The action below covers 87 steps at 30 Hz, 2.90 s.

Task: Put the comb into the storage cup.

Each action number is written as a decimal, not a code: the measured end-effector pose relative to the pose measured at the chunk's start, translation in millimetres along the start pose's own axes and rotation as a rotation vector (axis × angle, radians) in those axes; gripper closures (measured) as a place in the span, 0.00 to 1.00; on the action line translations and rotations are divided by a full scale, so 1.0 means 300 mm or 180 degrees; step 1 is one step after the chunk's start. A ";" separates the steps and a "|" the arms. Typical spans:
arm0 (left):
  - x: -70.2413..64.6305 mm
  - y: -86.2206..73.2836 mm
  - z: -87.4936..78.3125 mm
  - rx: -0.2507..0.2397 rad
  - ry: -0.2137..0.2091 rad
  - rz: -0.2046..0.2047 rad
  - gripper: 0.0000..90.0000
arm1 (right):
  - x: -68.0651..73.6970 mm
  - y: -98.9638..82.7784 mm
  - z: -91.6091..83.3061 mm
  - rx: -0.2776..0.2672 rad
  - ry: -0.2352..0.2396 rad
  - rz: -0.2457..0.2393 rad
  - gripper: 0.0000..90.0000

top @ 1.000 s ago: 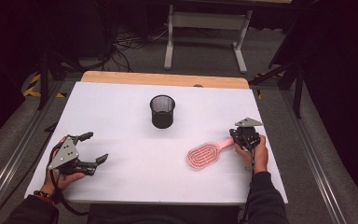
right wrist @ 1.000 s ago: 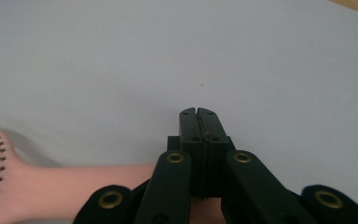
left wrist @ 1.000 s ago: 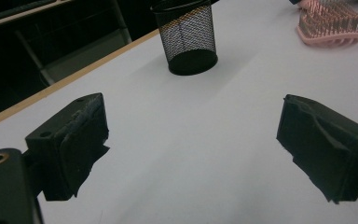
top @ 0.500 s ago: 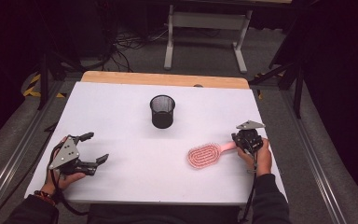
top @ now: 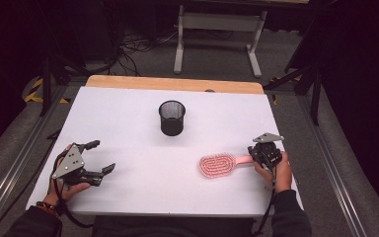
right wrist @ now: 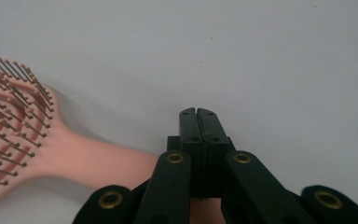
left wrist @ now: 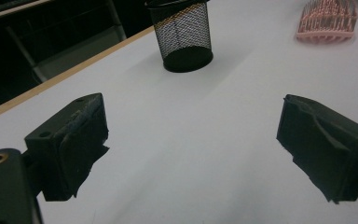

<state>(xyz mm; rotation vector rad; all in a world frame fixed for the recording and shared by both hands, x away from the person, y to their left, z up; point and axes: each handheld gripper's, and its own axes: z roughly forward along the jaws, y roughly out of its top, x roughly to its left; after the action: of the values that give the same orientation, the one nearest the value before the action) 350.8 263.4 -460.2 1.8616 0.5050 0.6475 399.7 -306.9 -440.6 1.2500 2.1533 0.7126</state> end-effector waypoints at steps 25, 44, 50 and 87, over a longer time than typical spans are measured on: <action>0.000 -0.001 0.006 0.0036 -0.0050 0.0020 0.10 | 0.075 -0.093 -0.082 0.0243 0.0344 -0.0224 1.00; -0.003 -0.001 0.009 0.0054 -0.0074 0.0018 0.10 | 0.101 -0.110 -0.103 0.0245 0.0443 -0.0269 1.00; -0.002 -0.002 0.009 0.0060 -0.0067 0.0025 0.10 | 0.092 -0.089 -0.113 0.0223 0.0382 -0.0304 0.91; -0.004 -0.006 0.028 0.0217 -0.0082 0.0067 0.12 | 0.169 0.039 -0.039 0.1304 0.1210 -0.1484 0.21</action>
<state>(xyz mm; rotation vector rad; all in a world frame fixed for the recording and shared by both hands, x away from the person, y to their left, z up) 355.2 257.5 -464.8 1.9392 0.4966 0.6266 377.4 -258.8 -434.2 0.7717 2.8746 0.3344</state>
